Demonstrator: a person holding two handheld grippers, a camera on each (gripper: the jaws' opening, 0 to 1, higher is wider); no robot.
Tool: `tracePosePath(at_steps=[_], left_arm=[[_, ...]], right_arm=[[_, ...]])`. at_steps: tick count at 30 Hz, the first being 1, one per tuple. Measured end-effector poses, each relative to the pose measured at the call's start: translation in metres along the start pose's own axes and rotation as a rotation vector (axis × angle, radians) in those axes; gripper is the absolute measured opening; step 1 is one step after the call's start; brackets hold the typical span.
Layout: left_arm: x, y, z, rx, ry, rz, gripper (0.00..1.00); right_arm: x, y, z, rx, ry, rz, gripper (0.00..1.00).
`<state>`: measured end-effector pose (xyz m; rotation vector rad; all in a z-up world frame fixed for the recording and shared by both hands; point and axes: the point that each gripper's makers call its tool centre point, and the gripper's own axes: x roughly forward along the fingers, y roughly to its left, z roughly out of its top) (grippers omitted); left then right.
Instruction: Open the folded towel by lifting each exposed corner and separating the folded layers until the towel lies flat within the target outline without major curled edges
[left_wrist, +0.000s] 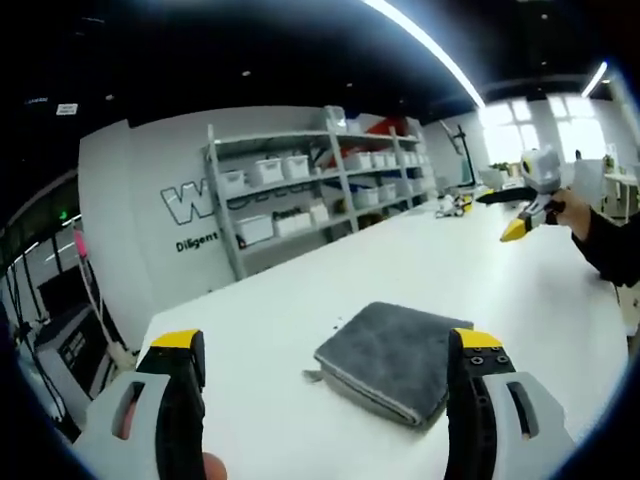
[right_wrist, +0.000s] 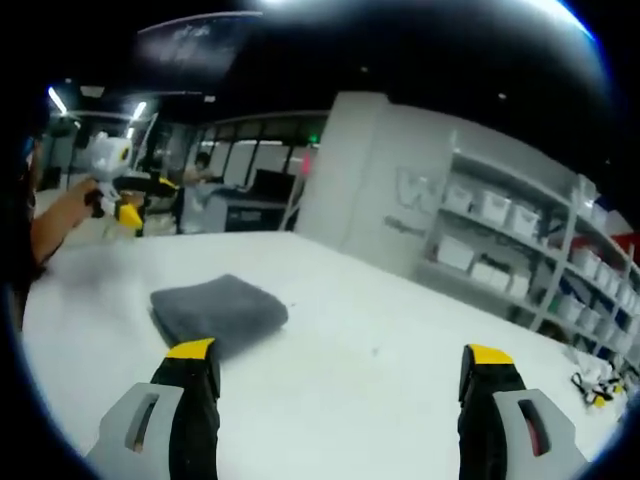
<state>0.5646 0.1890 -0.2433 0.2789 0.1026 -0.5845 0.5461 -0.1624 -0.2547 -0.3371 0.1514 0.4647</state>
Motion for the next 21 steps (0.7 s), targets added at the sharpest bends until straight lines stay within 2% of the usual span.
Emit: tracePosePath(at_steps=[4,12,16,19,21], left_arm=[[0.003,0.009,0.005,0.004,-0.011,0.008,0.99],[0.012,0.017,0.000,0.014,0.021,-0.008,0.99],[0.021,0.027,0.006,0.019,0.026,-0.007,0.99],[0.025,0.030,0.012,0.009,0.011,-0.011,0.99],[0.026,0.032,0.019,-0.033,-0.024,-0.014,0.99]], right_arm=[[-0.001,-0.010,0.010,-0.009,-0.007,-0.017,1.00],[0.015,-0.026,0.028,-0.054,0.008,-0.026,1.00],[0.019,-0.029,0.046,-0.060,-0.023,-0.024,1.00],[0.021,-0.031,0.051,-0.050,-0.047,-0.025,1.00],[0.024,-0.031,0.045,-0.064,-0.031,-0.017,1.00]])
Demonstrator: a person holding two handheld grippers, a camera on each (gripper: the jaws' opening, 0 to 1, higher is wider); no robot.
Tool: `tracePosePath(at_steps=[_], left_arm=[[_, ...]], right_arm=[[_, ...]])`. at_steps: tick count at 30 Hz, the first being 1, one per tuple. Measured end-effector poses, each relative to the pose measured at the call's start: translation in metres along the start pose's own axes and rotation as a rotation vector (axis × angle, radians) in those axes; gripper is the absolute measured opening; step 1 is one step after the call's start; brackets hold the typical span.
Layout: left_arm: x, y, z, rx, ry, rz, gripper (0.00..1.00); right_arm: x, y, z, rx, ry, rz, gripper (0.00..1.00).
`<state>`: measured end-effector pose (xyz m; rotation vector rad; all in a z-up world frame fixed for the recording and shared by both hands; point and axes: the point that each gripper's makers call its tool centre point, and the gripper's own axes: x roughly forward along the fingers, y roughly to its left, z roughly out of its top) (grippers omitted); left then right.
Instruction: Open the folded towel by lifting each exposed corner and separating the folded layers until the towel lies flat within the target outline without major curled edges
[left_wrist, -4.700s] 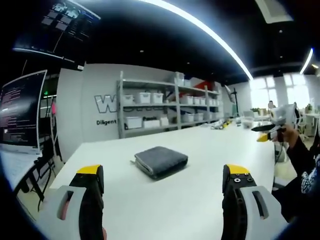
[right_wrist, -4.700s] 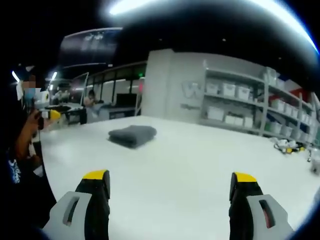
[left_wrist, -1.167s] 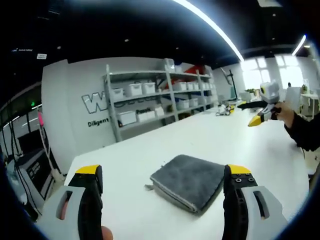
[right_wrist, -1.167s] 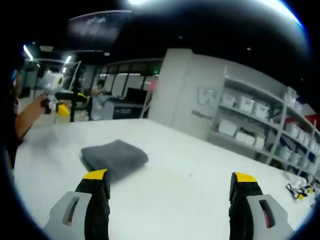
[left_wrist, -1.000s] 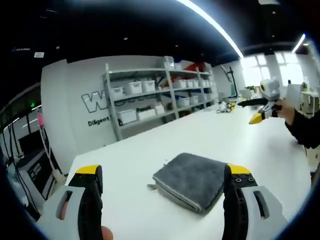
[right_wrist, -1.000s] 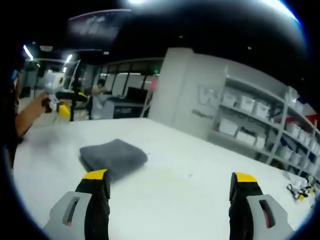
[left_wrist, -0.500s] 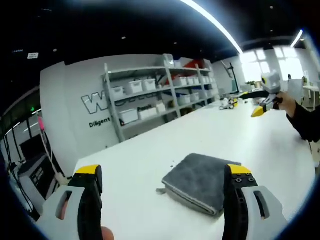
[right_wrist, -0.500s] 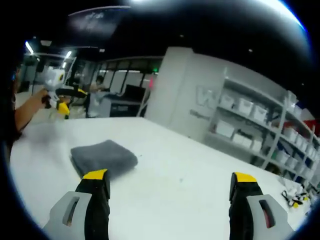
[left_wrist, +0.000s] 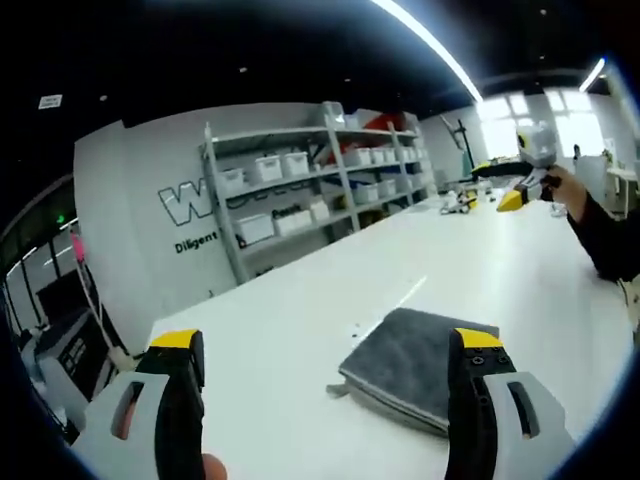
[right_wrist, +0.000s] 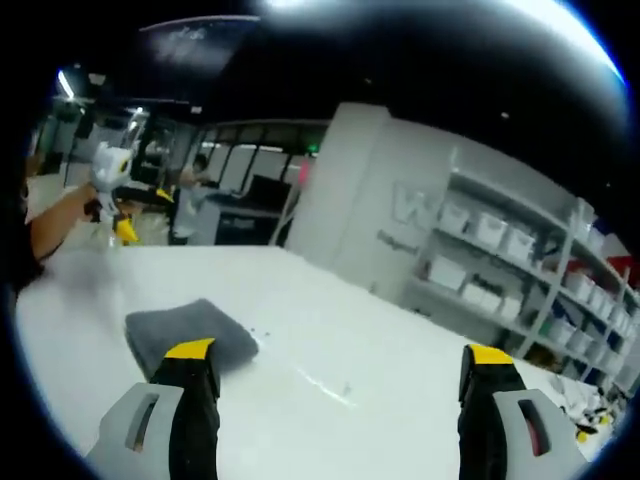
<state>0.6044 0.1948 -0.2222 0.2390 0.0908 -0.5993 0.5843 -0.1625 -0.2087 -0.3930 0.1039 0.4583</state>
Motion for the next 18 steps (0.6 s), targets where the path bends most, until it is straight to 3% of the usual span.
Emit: tracePosePath(at_steps=[1,2,6,8,10,13,18], left_arm=[[0.002,0.000,-0.001,-0.010,0.001,0.000,0.99],[0.001,-0.007,-0.010,-0.006,0.042,-0.024,0.99],[0.000,-0.010,-0.032,0.073,0.131,-0.038,0.98],[0.001,-0.010,-0.034,0.062,0.131,-0.052,0.94],[0.003,-0.023,-0.038,0.002,0.136,-0.143,0.96],[0.003,-0.036,-0.048,-0.010,0.155,-0.240,0.95],[0.010,-0.038,-0.066,-0.144,0.184,-0.292,1.00]], right_arm=[[0.001,-0.001,-0.003,0.005,0.003,0.000,1.00],[0.002,-0.002,-0.007,0.018,0.006,-0.001,1.00],[0.009,0.004,-0.019,0.043,0.023,0.038,1.00],[0.015,0.009,-0.020,0.059,0.010,0.062,1.00],[0.021,0.019,-0.023,0.070,0.006,0.104,1.00],[0.029,0.038,-0.030,0.085,0.017,0.177,1.00],[0.036,0.046,-0.043,0.091,0.057,0.190,1.00]])
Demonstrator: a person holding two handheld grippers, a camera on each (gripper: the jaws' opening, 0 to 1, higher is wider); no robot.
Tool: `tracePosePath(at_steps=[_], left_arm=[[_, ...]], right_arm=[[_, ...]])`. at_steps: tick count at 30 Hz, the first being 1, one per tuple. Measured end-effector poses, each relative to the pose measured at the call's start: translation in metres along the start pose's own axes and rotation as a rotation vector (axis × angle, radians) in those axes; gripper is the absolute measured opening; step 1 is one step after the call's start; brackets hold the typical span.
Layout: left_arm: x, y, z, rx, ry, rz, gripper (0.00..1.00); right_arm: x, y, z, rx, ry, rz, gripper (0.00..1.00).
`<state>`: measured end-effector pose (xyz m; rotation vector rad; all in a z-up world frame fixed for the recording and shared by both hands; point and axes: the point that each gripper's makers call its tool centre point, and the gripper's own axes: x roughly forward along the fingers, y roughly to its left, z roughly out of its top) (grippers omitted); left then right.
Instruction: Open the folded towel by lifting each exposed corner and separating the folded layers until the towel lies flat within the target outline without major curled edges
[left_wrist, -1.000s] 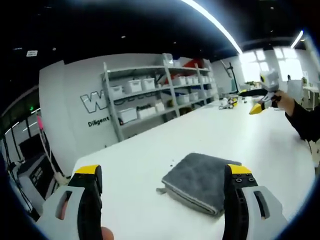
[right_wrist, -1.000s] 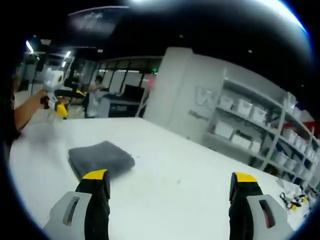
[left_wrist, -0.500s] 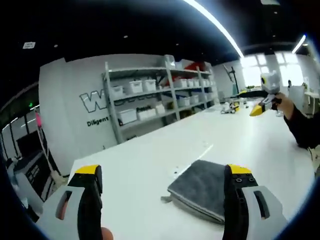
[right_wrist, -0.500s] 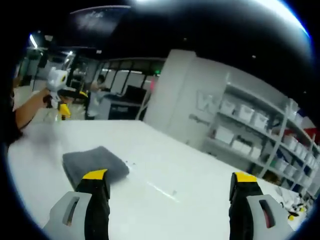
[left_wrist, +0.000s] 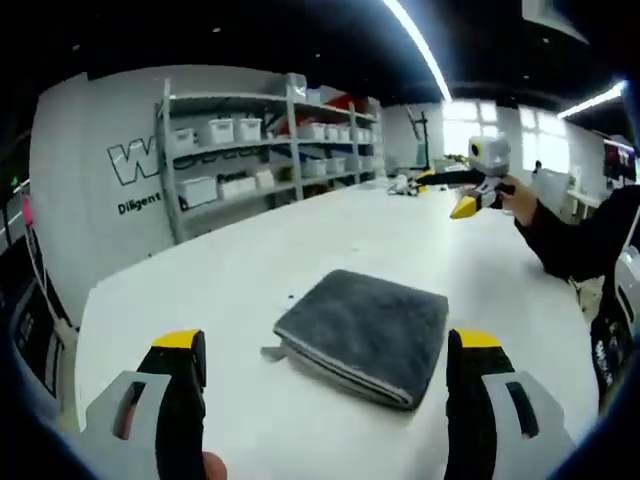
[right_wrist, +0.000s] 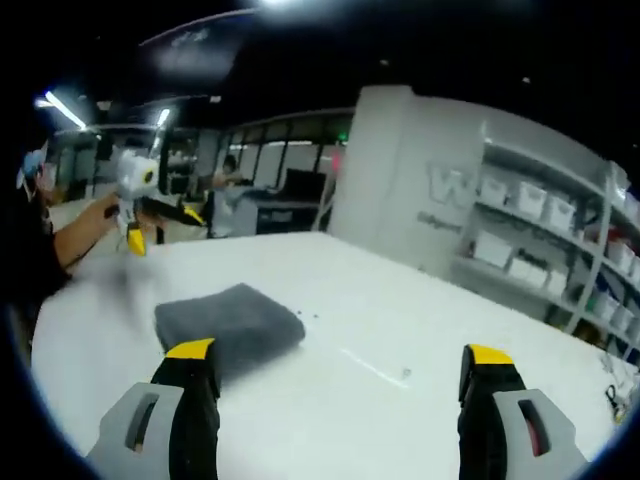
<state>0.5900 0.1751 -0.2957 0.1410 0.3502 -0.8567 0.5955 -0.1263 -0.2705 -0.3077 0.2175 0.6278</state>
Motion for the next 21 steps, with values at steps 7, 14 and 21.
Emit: tracePosePath(at_steps=[7,14,21], left_arm=[[0.005,0.019,-0.018,-0.111,0.022,0.002,0.99],[0.010,0.030,-0.027,-0.189,0.022,0.017,0.98],[0.033,0.021,-0.047,-0.340,0.016,-0.051,0.96]], right_arm=[[0.008,-0.013,-0.013,0.039,0.048,-0.040,1.00],[0.020,-0.018,-0.018,0.106,0.054,-0.024,1.00],[0.043,0.007,-0.037,0.248,0.076,0.104,0.98]])
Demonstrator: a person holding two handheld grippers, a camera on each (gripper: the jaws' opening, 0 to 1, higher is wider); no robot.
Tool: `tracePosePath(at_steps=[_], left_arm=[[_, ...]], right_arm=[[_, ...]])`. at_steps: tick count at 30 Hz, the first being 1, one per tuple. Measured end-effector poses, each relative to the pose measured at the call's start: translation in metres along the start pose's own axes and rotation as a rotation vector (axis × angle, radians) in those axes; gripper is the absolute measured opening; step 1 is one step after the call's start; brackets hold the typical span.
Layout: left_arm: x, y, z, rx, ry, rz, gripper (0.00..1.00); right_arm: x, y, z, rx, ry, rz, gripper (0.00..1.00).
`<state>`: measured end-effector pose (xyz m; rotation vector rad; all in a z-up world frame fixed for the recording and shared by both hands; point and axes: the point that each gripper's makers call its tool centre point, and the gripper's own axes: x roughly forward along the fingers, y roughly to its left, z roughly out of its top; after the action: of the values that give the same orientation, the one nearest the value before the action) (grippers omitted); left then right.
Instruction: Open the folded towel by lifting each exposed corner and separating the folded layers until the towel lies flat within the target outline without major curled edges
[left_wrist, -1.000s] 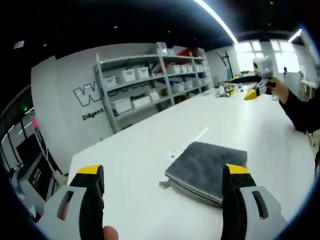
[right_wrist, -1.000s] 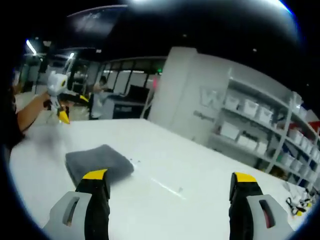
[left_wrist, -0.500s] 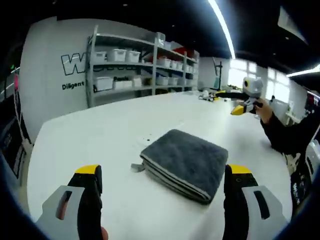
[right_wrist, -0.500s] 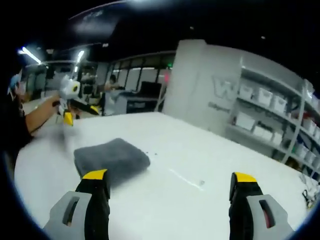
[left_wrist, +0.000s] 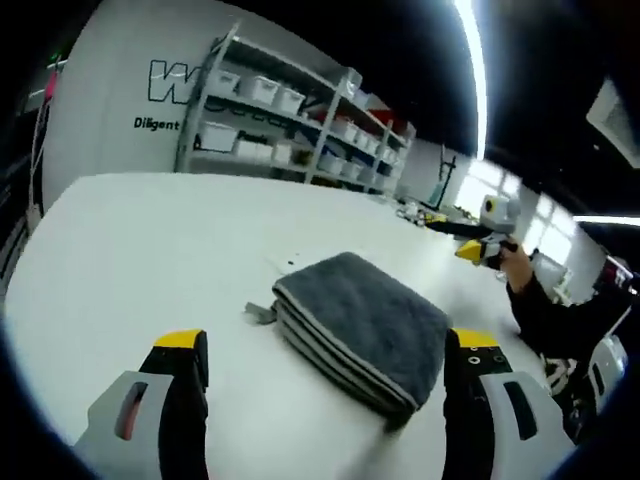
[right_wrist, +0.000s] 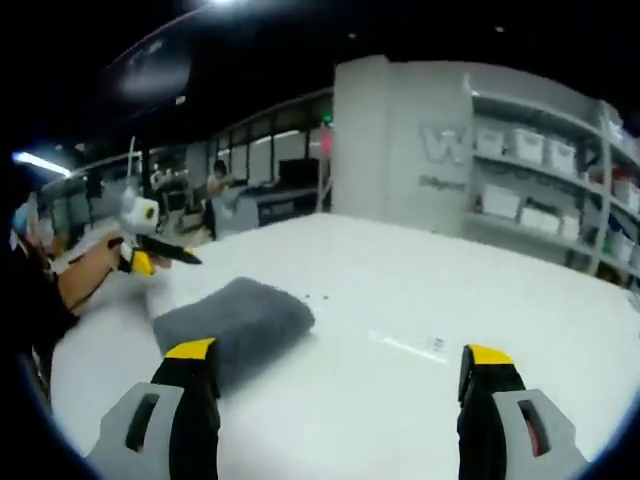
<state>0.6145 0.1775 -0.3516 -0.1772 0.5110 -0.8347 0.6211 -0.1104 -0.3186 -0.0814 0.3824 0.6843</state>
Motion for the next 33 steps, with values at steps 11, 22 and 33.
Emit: tracePosePath(at_steps=[11,22,33], left_arm=[[0.017,-0.013,-0.014,-0.043,0.013,-0.030,0.88],[0.026,-0.009,-0.018,-0.127,-0.036,-0.004,0.78],[0.029,-0.018,-0.025,-0.127,-0.003,-0.045,0.69]], right_arm=[[0.018,0.024,-0.011,0.030,-0.023,0.060,0.90],[0.036,0.045,-0.013,0.136,-0.071,0.099,0.82],[0.045,0.060,-0.025,0.157,-0.031,0.151,0.72]])
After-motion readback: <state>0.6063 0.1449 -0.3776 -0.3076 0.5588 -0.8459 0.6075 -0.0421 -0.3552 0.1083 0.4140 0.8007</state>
